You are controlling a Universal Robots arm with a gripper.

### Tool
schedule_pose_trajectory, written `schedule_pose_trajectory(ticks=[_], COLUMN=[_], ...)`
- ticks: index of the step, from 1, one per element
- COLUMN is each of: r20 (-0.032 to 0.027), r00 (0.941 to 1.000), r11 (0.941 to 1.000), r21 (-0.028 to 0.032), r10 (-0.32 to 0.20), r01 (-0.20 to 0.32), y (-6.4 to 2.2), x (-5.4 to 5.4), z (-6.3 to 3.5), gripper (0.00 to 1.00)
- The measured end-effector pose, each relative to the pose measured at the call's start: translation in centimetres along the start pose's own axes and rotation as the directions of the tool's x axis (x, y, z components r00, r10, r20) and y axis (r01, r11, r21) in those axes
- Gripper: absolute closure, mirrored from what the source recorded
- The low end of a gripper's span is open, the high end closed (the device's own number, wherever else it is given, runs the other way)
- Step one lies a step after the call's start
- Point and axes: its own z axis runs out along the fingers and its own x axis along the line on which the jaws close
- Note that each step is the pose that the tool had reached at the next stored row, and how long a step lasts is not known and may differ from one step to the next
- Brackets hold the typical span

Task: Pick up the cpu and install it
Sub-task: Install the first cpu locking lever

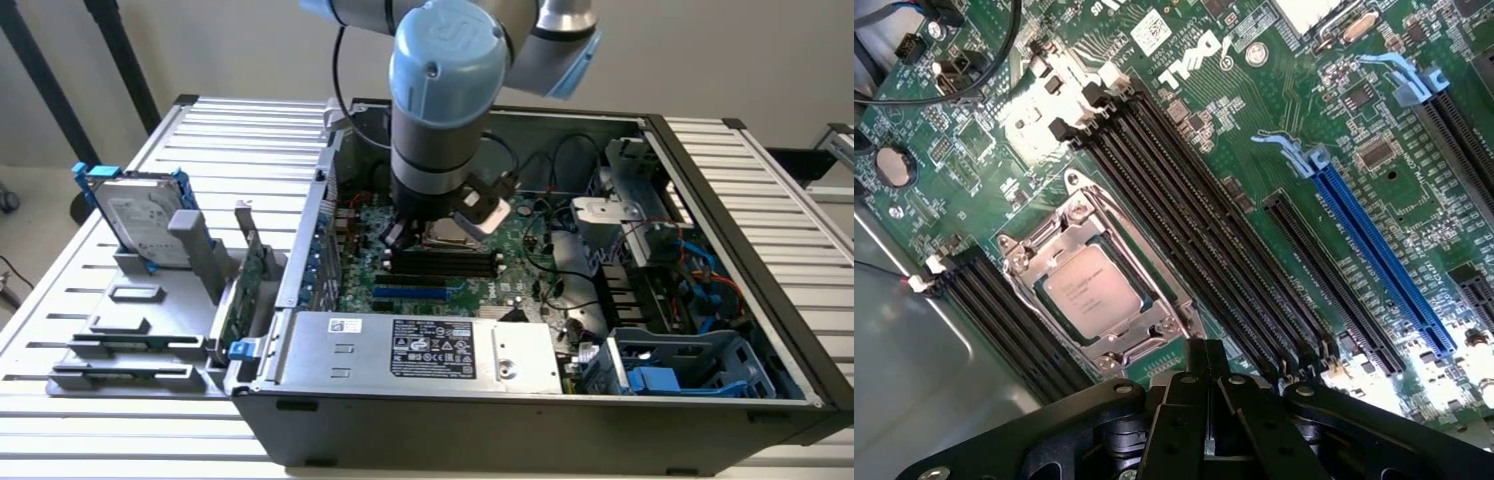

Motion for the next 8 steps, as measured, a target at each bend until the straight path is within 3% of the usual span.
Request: schedule_pose_trajectory(ticks=[8], r20=[0.0034], r00=[1.0], r11=[1.0], r21=[-0.0037], r10=[0.002], r01=[-0.002], y=[-0.15], x=[0.0], z=[0.76], gripper=[0.89])
